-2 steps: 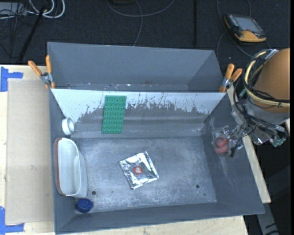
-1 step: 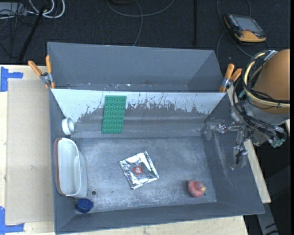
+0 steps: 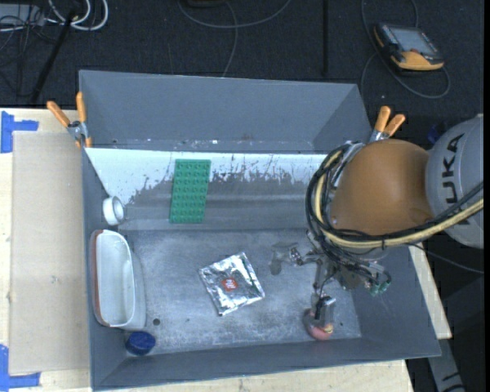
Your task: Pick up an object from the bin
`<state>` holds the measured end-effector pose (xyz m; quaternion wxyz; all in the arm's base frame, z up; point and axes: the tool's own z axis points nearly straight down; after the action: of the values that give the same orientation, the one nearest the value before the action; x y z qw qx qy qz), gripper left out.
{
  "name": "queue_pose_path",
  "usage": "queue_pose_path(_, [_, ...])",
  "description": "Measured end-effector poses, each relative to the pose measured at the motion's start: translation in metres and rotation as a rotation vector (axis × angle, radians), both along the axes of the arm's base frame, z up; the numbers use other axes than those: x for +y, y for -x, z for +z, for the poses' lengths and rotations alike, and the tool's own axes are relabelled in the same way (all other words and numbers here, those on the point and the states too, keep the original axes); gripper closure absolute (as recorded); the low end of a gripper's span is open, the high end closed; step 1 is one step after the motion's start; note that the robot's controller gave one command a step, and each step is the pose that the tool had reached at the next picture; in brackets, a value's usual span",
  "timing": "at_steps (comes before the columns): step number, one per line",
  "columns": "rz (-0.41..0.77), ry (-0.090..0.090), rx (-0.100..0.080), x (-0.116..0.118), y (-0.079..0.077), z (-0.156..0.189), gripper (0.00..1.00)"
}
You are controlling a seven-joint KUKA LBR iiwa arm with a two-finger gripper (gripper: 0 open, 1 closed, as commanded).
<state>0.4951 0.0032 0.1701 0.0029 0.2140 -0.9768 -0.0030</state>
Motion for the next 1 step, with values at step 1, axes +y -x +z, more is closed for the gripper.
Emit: queue_pose_path(1, [0.164, 0.003, -0.011, 0.0376, 0.0094, 0.0694, 0.00])
